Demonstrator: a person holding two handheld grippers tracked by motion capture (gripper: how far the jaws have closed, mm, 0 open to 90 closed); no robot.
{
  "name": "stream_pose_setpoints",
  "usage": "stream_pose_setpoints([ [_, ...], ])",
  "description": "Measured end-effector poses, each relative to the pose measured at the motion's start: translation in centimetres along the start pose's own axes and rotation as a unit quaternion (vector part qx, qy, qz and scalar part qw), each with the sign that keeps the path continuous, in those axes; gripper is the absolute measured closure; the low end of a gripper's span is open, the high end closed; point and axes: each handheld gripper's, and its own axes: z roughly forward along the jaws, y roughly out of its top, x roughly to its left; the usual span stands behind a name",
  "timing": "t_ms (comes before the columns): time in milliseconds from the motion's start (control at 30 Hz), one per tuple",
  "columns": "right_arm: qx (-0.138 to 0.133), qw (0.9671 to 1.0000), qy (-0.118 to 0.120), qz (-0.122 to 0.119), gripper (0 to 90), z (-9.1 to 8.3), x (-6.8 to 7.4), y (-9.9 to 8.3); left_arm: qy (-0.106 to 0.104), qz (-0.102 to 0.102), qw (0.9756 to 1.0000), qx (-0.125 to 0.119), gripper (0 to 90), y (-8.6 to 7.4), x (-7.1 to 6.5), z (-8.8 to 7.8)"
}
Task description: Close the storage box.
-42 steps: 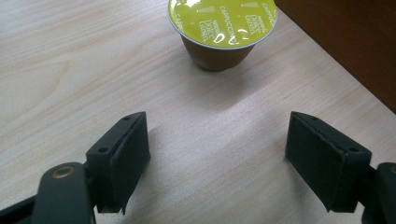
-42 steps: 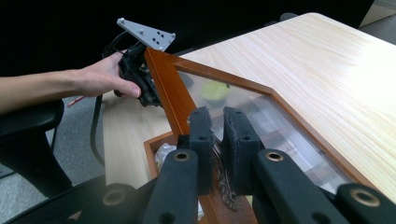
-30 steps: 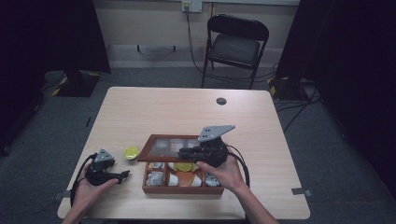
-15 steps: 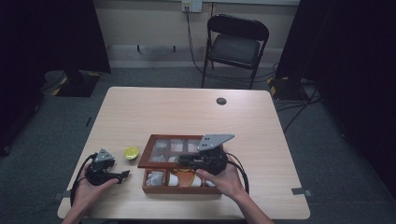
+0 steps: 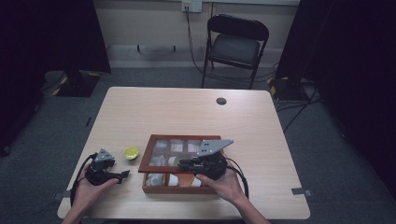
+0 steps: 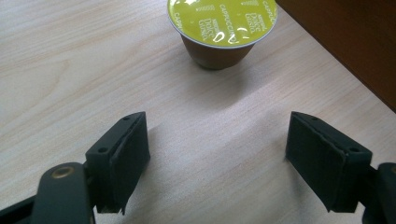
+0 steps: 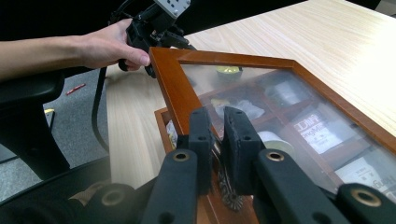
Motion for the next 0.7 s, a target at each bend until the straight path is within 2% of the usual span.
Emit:
stream_pose_setpoints([
  [467, 0.016, 0.9998, 0.008, 0.004, 81.9, 0.7, 0.3, -1.4, 0.004, -0.001, 1.0, -0.003, 20.8, -0.1, -0.2, 0.0],
  [700, 0.026, 0.9996, 0.011, 0.008, 82.0, 1.2, 0.5, -2.3, 0.007, 0.006, 1.0, -0.002, 20.5, -0.3, -0.3, -0.1],
])
